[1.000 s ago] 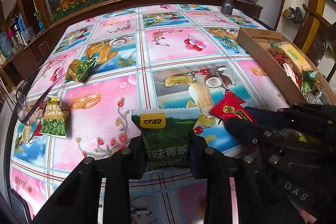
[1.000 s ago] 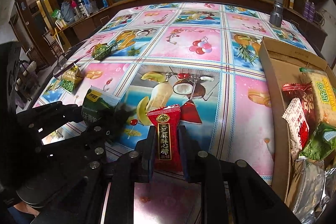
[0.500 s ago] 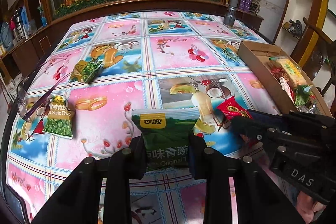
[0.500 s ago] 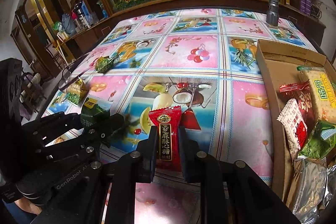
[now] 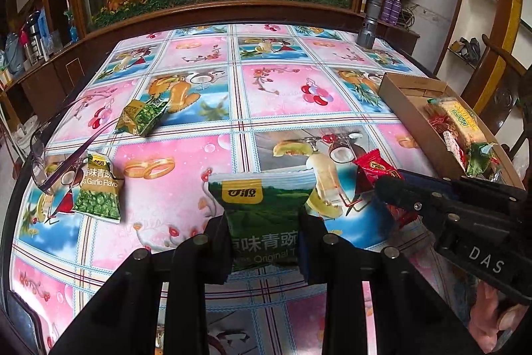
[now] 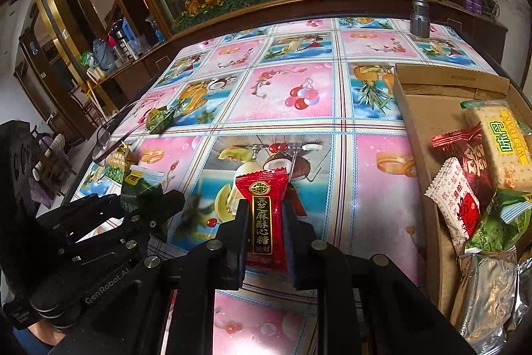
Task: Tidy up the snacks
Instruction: 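Lift the green bag and red candy packet and carry them toward the box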
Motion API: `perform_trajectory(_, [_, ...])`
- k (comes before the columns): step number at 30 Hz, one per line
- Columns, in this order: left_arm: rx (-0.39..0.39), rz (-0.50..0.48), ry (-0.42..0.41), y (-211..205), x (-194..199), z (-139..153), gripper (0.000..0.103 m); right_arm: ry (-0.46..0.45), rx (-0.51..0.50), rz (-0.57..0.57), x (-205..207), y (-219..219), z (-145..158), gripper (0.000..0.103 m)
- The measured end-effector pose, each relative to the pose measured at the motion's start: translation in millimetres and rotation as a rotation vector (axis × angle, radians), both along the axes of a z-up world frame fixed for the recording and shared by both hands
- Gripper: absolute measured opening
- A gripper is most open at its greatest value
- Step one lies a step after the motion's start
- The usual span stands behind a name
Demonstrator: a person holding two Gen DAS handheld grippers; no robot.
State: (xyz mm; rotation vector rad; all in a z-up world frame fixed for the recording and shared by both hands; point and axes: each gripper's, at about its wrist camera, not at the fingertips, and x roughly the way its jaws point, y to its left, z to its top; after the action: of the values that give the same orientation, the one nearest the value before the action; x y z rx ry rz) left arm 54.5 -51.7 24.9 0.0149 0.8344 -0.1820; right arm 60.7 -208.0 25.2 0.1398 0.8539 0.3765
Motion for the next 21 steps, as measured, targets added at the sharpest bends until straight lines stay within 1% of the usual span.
perform_trajectory(21, [0.000, 0.022, -0.022, 1.6, -0.8, 5.4, 0.028, -0.014, 0.052, -0.020, -2.9, -9.6, 6.8, 0.020])
